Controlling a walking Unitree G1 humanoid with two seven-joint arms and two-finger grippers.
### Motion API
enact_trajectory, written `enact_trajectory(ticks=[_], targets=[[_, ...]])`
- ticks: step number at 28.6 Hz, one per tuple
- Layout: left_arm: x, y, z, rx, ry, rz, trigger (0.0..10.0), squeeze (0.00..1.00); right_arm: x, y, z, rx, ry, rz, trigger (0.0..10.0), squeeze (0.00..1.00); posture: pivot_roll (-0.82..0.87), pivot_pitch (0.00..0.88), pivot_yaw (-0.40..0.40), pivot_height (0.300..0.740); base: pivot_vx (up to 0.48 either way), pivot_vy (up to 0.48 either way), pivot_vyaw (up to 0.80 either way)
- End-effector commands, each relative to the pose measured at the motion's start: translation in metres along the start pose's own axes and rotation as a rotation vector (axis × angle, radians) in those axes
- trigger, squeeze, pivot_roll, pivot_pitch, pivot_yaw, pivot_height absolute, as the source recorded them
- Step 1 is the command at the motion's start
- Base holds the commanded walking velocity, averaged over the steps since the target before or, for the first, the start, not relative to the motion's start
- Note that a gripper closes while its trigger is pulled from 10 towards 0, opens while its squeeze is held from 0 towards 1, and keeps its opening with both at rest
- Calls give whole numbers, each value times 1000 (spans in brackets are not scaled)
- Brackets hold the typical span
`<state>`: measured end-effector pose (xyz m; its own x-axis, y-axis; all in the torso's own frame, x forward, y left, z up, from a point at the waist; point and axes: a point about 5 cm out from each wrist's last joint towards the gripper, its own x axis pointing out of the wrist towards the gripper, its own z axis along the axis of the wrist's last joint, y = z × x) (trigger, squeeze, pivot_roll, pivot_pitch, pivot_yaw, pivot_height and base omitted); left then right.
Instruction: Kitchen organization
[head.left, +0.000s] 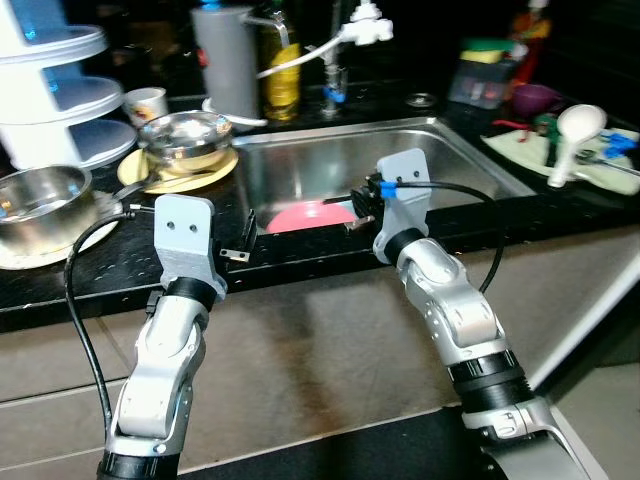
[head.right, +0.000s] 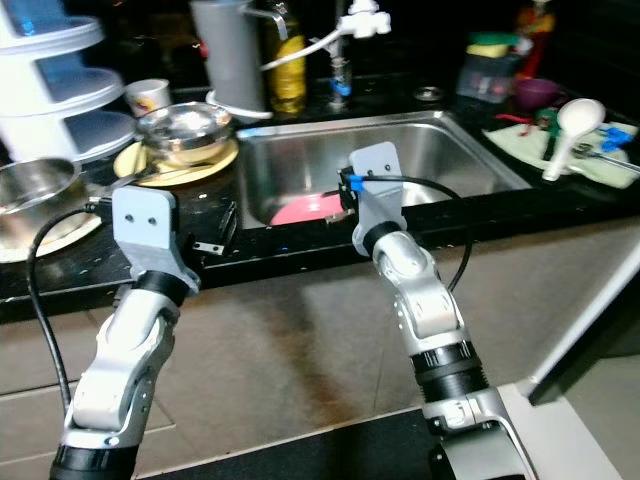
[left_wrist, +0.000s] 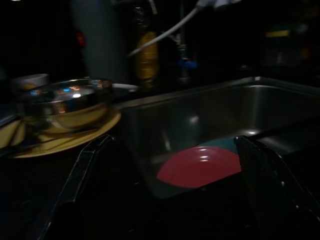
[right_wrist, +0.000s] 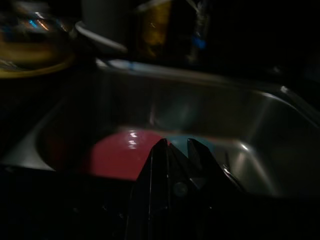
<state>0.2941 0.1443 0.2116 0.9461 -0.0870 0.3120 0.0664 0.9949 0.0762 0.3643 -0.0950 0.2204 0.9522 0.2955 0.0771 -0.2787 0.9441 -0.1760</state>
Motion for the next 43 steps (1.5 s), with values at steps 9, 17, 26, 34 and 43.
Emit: enact_trajectory(ticks=[9,17,26,34,43], targets=[[-1,3,0,15,4,9,10000,0,20,46,-8,-57,73,51,10000,914,66,0,-31,740,0,0,0],[-1,1,-2,-5,14,9,10000,0,16,27,-3,178,-14,-4,10000,871,60,0,-29,740,0,0,0],[0,4,-3,10,31,27,10000,0,-7,9,4,472,-211,121,10000,0,60,0,-21,740,0,0,0],[-5,7,-9,27,71,32,10000,0,-27,-2,6,616,-316,200,10000,0,62,0,-20,740,0,0,0],[-15,13,-18,59,114,37,10000,0,-54,-27,-27,583,-238,201,10000,0,53,0,-21,740,-143,0,0]])
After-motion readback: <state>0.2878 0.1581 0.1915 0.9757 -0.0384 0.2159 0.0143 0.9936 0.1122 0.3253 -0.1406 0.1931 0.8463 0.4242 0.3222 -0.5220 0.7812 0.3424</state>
